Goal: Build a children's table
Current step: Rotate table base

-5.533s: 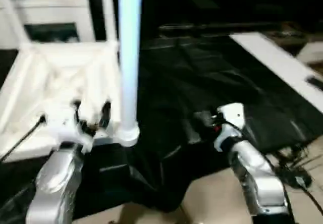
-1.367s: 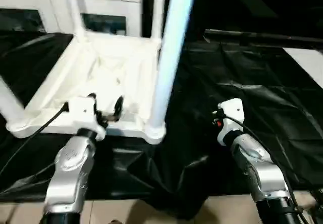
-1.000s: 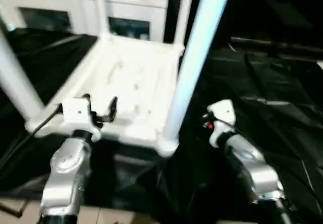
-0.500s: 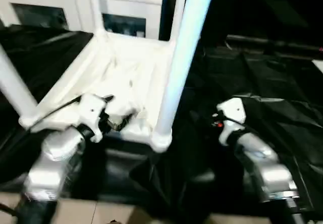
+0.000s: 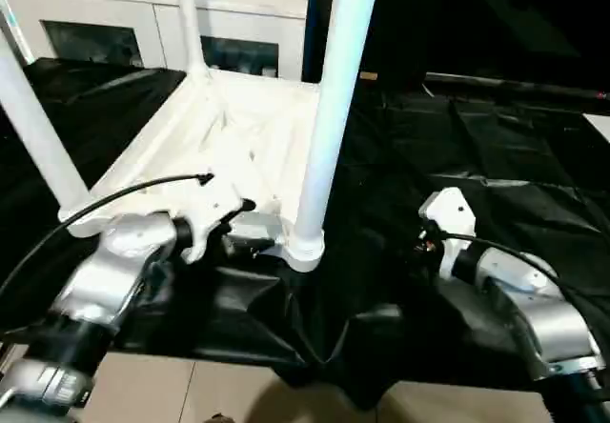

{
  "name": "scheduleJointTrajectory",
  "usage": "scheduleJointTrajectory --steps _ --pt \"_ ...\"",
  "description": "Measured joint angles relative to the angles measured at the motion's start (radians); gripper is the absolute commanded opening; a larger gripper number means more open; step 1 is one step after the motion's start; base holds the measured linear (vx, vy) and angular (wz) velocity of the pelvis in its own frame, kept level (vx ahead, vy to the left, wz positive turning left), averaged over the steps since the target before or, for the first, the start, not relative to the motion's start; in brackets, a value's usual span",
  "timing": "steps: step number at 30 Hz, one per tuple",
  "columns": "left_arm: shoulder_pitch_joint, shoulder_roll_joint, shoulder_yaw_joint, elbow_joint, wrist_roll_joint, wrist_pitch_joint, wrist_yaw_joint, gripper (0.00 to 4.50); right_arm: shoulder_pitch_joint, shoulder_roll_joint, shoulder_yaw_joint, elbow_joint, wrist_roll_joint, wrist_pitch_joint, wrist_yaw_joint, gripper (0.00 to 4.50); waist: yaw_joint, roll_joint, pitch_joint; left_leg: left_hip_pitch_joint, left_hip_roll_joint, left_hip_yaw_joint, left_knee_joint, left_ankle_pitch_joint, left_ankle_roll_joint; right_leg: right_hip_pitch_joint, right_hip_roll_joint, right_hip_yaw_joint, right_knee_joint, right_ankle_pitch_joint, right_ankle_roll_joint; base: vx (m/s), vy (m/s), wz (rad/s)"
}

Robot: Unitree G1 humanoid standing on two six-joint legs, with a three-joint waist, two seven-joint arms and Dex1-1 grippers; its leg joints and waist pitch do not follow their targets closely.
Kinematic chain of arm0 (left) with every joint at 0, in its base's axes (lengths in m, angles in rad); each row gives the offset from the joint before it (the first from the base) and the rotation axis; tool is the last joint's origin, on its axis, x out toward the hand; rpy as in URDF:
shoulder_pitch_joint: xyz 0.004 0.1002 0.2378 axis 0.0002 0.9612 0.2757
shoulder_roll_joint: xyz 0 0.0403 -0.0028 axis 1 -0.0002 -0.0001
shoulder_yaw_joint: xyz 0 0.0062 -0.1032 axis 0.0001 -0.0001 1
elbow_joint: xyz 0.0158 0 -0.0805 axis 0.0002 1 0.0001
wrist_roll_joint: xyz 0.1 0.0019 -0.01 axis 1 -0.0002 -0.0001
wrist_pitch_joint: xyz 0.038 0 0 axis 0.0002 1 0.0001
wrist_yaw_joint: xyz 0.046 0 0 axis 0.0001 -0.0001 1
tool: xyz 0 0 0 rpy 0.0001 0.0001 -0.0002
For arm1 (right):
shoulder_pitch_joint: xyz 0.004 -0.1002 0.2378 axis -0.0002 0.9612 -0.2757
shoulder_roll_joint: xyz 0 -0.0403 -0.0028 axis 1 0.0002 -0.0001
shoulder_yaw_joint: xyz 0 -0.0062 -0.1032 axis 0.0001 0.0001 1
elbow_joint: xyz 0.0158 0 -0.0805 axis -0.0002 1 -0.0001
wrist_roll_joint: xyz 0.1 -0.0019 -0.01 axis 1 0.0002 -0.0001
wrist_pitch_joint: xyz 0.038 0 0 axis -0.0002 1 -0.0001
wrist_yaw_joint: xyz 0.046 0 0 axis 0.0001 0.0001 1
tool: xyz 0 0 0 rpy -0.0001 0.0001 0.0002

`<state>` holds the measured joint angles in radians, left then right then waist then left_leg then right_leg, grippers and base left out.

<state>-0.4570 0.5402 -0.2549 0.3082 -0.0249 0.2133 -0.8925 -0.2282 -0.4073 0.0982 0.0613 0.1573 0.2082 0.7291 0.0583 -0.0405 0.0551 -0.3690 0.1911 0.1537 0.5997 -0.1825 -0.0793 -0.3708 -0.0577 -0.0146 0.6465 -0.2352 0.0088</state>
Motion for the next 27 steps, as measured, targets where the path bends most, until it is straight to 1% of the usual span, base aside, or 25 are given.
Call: scheduleJointTrajectory --steps 1,2,3,4,5,6,7,10,12,15,16,17,19,22,24,27 --pt "-0.006 0.0 -0.012 0.016 0.008 0.0 -0.011 3.36 0.0 0.0 0.003 0.0 -0.001 0.0 0.001 3.7 0.0 0.0 0.0 -0.003 0.0 0.0 -0.001 0.004 0.002 -0.003 0.001 0.0 0.0 0.0 0.0 0.0 0.0 0.0" --pt "-0.015 0.0 -0.023 0.035 0.015 0.002 -0.019 3.25 0.0 0.0 0.008 0.0 -0.001 0.0 0.002 3.7 0.0 0.0 0.0 -0.006 0.0 0.0 -0.001 0.006 0.005 -0.006 0.001 0.0 0.0 0.0 0.0 0.0 0.0 0.0" --pt "-0.021 0.0 -0.03 0.046 0.02 0.005 -0.028 3.14 0.0 0.0 0.013 0.0 -0.001 0.0 0.003 3.7 0.0 -0.001 0.0 -0.01 0.0 0.001 -0.002 0.007 0.005 -0.009 0.001 0.0 -0.001 0.0 0.0 0.0 0.0 0.0" --pt "-0.027 -0.001 -0.035 0.059 0.021 0.006 -0.041 3.14 0.0 0.0 0.017 0.0 -0.001 0.001 0.004 3.7 0.001 -0.001 0.0 -0.015 0.0 0.001 -0.001 0.009 0.01 -0.013 0.001 0.0 -0.001 0.0 0.0 0.0 0.0 0.0" --pt "-0.029 -0.001 -0.036 0.068 0.021 0.007 -0.048 2.96 0.0 0.001 0.022 0.0 -0.001 0.001 0.004 3.7 0.001 -0.001 0.0 -0.016 0.0 0.002 -0.001 0.009 0.011 -0.014 0.001 0.0 -0.001 0.0 0.0 0.0 0.0 0.0" --pt "-0.031 0.0 -0.037 0.081 0.021 0.01 -0.06 2.96 0.0 0.001 0.026 0.0 -0.002 0.002 0.004 3.7 0.001 -0.001 0.0 -0.016 0.0 0.003 -0.001 0.008 0.012 -0.014 0.0 0.0 -0.001 0.0 0.0 0.0 0.0 0.0" --pt "-0.033 0.0 -0.037 0.087 0.022 0.013 -0.066 2.75 0.0 0.001 0.027 0.0 -0.002 0.002 0.005 3.7 0.002 -0.001 0.0 -0.016 0.0 0.003 -0.001 0.008 0.012 -0.014 0.0 0.0 -0.001 0.0 0.0 0.0 0.0 0.0" --pt "-0.056 0.003 -0.045 0.109 0.026 0.024 -0.084 2.62 0.0 0.001 0.027 0.0 -0.003 0.002 0.003 3.7 0.003 -0.001 0.0 -0.016 0.001 0.004 -0.001 0.007 0.009 -0.014 0.0 0.0 -0.001 0.0 0.0 0.0 0.0 0.0" --pt "-0.063 0.004 -0.045 0.109 0.026 0.03 -0.087 2.33 0.0 0.002 0.027 0.0 -0.003 0.002 0.002 3.7 0.003 -0.001 0.0 -0.014 0.001 0.005 -0.001 0.007 0.008 -0.013 -0.001 0.0 -0.001 0.0 0.0 0.0 0.0 0.0" --pt "-0.072 0.005 -0.045 0.108 0.022 0.053 -0.103 2.15 0.0 0.002 0.027 0.0 -0.003 0.002 0.001 3.7 0.003 -0.001 0.0 -0.014 0.001 0.006 -0.001 0.007 0.008 -0.013 -0.001 0.001 -0.001 0.001 -0.001 0.0 0.0 0.0" --pt "-0.073 0.006 -0.045 0.103 0.02 0.066 -0.115 2.15 0.001 0.002 0.027 0.0 -0.003 0.002 0.0 3.7 0.003 -0.001 0.0 -0.014 0.001 0.007 -0.001 0.007 0.008 -0.013 -0.002 0.001 -0.001 0.001 -0.001 0.0 0.0 0.0" --pt "-0.073 0.006 -0.045 0.092 0.018 0.087 -0.13 1.96 0.002 0.002 0.027 0.0 -0.003 0.002 -0.001 3.7 0.001 -0.001 0.0 -0.014 0.001 0.007 -0.001 0.007 0.008 -0.013 -0.002 0.001 -0.001 0.001 -0.001 0.0 0.0 0.0" --pt "-0.073 0.007 -0.049 0.071 0.013 0.124 -0.163 1.83 0.006 0.002 0.028 0.0 -0.004 0.002 -0.002 3.7 0.0 -0.001 0.0 -0.014 0.001 0.008 -0.001 0.007 0.009 -0.014 -0.002 0.001 -0.001 0.001 -0.001 0.0 0.0 0.0" --pt "-0.074 0.009 -0.074 0.057 0.008 0.158 -0.196 1.54 0.006 0.002 0.029 0.0 -0.009 0.002 -0.004 3.7 0.0 -0.001 0.0 -0.014 0.001 0.01 -0.002 0.007 0.009 -0.014 -0.002 0.001 -0.002 0.001 -0.001 0.0 0.0 0.0" --pt "-0.075 0.013 -0.086 0.056 0.017 0.172 -0.197 1.47 0.005 0.002 0.031 0.001 -0.014 0.001 -0.006 3.7 0.0 -0.001 0.0 -0.014 0.002 0.011 -0.002 0.007 0.009 -0.014 -0.001 0.001 -0.001 0.001 -0.001 0.0 0.0 0.0" --pt "-0.08 0.023 -0.104 0.043 0.035 0.198 -0.206 1.18 0.005 0.002 0.039 0.002 -0.032 -0.002 -0.01 3.7 -0.004 -0.001 0.0 -0.013 0.002 0.012 -0.001 0.007 0.009 -0.014 -0.001 0.002 -0.001 0.001 -0.001 0.0 0.0 0.0"
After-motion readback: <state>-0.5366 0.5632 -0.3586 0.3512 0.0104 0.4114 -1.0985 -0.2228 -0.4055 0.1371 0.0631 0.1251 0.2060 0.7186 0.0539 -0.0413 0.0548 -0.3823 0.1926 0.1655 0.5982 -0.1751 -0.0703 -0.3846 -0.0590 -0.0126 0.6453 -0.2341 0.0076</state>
